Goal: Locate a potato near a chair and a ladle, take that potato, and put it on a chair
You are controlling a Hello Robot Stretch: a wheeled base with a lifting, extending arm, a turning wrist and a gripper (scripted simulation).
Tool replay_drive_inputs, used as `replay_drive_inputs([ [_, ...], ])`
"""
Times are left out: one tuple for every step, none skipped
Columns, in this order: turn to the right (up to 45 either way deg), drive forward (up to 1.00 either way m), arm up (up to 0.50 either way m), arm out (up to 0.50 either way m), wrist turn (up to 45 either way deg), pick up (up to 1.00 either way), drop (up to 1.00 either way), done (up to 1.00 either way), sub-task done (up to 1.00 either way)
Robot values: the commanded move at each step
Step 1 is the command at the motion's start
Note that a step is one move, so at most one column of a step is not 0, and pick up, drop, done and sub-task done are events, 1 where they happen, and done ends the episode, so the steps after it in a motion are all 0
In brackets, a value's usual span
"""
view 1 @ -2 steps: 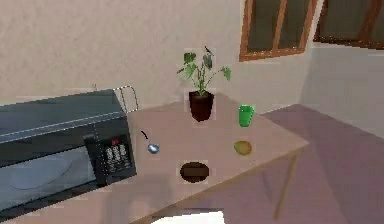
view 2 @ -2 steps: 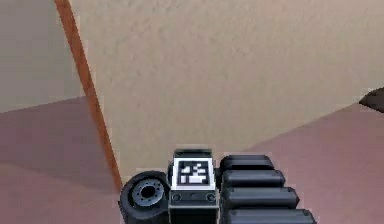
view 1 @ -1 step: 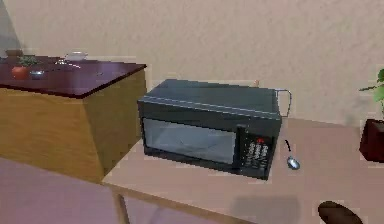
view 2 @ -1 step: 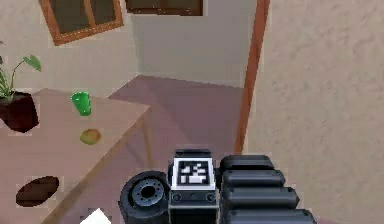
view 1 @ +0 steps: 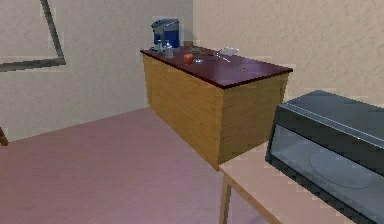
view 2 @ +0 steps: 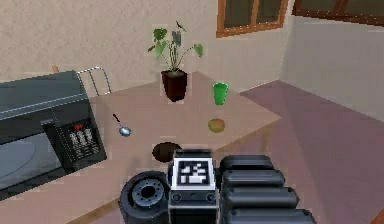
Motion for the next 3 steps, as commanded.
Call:
replay_drive_inputs([
  [0.0,0.00,0.00,0.34,0.0,0.00,0.00,0.00,0.00],
  [0.0,0.00,0.00,0.00,45.0,0.00,0.00,0.00,0.00],
  [0.0,0.00,0.00,0.00,45.0,0.00,0.00,0.00,0.00],
])
